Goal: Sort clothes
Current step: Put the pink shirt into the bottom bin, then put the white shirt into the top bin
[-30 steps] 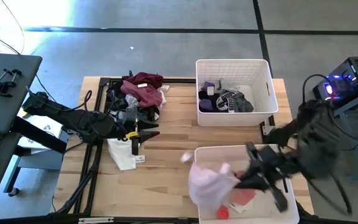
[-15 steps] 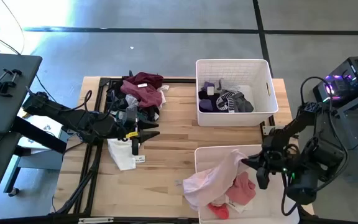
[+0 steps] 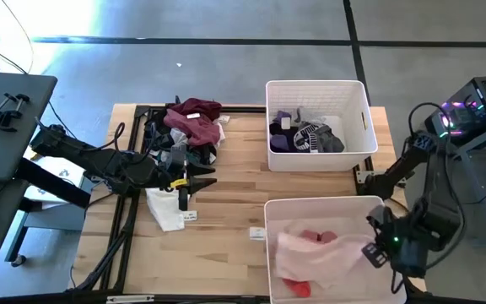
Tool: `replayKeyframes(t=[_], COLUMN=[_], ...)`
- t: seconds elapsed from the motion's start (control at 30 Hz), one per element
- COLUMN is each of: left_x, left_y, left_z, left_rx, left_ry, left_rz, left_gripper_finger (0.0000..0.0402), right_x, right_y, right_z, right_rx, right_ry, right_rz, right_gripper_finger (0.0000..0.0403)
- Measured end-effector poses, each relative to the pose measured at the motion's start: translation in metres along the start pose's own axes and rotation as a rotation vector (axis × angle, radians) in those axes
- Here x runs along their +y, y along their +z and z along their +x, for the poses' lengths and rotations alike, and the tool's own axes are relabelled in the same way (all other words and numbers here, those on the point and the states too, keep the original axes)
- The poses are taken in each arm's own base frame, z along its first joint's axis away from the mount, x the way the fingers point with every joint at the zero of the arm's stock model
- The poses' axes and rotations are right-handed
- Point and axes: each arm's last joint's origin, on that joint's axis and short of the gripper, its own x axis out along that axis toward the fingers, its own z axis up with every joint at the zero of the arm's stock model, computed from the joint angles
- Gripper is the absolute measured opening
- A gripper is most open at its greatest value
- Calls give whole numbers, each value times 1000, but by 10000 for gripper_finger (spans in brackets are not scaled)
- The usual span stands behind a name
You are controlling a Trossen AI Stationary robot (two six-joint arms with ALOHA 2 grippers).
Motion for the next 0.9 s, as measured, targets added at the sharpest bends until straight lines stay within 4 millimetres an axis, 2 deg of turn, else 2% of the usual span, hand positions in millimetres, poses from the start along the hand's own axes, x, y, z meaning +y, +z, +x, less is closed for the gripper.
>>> replayKeyframes(t=[0.07,0.2,0.47,0.57,0.67,0.8,0.9], left_x=[0,0,0,0,0,4,8], left_y=[0,0,0,0,-3,-10,-17], left_z=[0,0,0,0,0,-1,-2], left_rx=[0,0,0,4,35,108,174], left_ry=[0,1,0,-2,-22,20,60], left_rz=[14,21,12,-9,-11,-25,-58], left_gripper_finger=[145,145,145,145,145,145,145], right_x=[-6,-4,12,21,31,47,59], right_y=[-5,-4,18,25,31,34,36], right_z=[11,25,27,25,24,20,16], right_rx=[3,-40,-265,-342,-370,-383,-454], right_ry=[-62,-73,96,189,266,392,493], right_rz=[48,50,66,72,75,-19,-110], right_gripper_finger=[0,0,6,33,78,136,160])
